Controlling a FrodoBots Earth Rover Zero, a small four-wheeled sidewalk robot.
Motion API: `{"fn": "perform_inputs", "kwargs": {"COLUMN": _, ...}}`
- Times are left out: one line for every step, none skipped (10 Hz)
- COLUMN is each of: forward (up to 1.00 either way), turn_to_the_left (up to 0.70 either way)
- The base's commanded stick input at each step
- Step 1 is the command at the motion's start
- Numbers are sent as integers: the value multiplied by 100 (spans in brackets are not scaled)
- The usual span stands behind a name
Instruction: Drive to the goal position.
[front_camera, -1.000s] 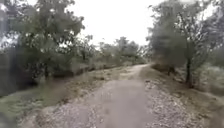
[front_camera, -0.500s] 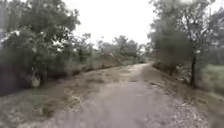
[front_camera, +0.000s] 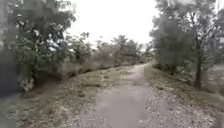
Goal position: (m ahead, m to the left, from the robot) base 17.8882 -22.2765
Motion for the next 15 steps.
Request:
{"fn": "perform_inputs", "kwargs": {"forward": 70, "turn_to_the_left": 0}}
{"fn": "perform_inputs", "kwargs": {"forward": 70, "turn_to_the_left": 0}}
{"fn": "perform_inputs", "kwargs": {"forward": 70, "turn_to_the_left": 0}}
{"fn": "perform_inputs", "kwargs": {"forward": 70, "turn_to_the_left": 0}}
{"fn": "perform_inputs", "kwargs": {"forward": 70, "turn_to_the_left": 0}}
{"fn": "perform_inputs", "kwargs": {"forward": 70, "turn_to_the_left": 0}}
{"fn": "perform_inputs", "kwargs": {"forward": 70, "turn_to_the_left": 0}}
{"fn": "perform_inputs", "kwargs": {"forward": 70, "turn_to_the_left": 0}}
{"fn": "perform_inputs", "kwargs": {"forward": 70, "turn_to_the_left": 0}}
{"fn": "perform_inputs", "kwargs": {"forward": 70, "turn_to_the_left": 0}}
{"fn": "perform_inputs", "kwargs": {"forward": 70, "turn_to_the_left": 0}}
{"fn": "perform_inputs", "kwargs": {"forward": 70, "turn_to_the_left": 0}}
{"fn": "perform_inputs", "kwargs": {"forward": 70, "turn_to_the_left": 0}}
{"fn": "perform_inputs", "kwargs": {"forward": 70, "turn_to_the_left": 0}}
{"fn": "perform_inputs", "kwargs": {"forward": 70, "turn_to_the_left": 0}}
